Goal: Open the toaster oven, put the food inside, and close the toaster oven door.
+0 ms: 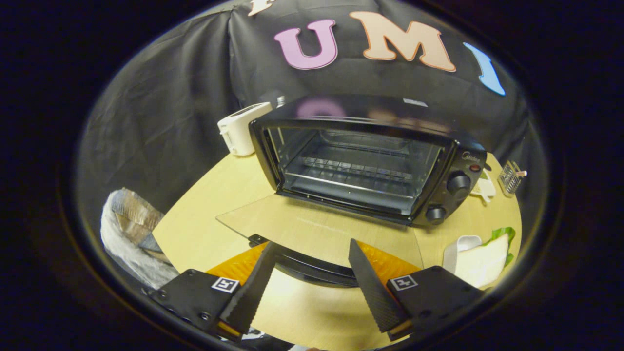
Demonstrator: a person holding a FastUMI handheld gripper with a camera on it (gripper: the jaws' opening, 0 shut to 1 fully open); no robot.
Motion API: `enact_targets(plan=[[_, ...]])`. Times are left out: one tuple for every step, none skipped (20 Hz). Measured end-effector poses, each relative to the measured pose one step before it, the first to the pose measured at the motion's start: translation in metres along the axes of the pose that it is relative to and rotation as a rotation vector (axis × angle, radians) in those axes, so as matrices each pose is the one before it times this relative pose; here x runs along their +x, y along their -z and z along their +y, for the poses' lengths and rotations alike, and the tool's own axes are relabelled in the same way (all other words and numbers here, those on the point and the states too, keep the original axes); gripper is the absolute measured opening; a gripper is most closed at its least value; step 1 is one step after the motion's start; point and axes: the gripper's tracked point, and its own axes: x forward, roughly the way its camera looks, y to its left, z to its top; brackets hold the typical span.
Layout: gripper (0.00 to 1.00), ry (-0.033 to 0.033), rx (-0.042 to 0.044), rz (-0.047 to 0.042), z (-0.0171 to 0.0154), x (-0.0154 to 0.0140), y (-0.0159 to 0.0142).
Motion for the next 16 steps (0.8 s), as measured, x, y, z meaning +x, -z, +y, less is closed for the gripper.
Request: enact_targets(plan=[[0.96,-0.00349,-0.01478,0.01218,0.00106,0.00252,0.0075],[0.97,-0.00358,-0.00935,0.00811,0.00078,0.001,0.00426],[0.97,-0.00334,-0.00316,0.00734,0.00009,0.00343,0.00491],[0.97,-0.0024,0.00208,0.00728,-0.00034,0.00334,0.00369],[0.97,-0.0008,0.00156,0.01362,-0.00003,0.00231,0.00616],[0.97,-0.00063,-0.00088,0.01159,-0.0002,0.00318,0.00438],[0.97,-0.00088,-0.00334,0.01121,0.00026,0.00254,0.00591],[0.97,-0.0015,-0.00374,0.008,-0.00098,0.00345,0.00362],[0.97,0.00301,-0.00638,0.00904,-0.0024,0.00286,0.00515],[0.97,-0.00088,-0.00462,0.01076,-0.0019,0.00167,0.00448],[0.97,-0.00449,-0.00394,-0.00516,0.00049,0.00015,0.00293],[0.97,-0.00343,-0.00881,-0.0062,-0.00023,0.00028,-0.00007],[0.97,-0.00838,-0.00646,-0.00209,0.00005,-0.00101,0.00035],[0.97,-0.02108,0.00541,-0.00519,0.00146,-0.00167,-0.00043],[0.96,-0.02092,0.01448,-0.01475,0.00091,-0.00428,-0.00501],[0.96,-0.00887,0.01722,-0.02209,-0.00108,-0.00475,-0.00585]])
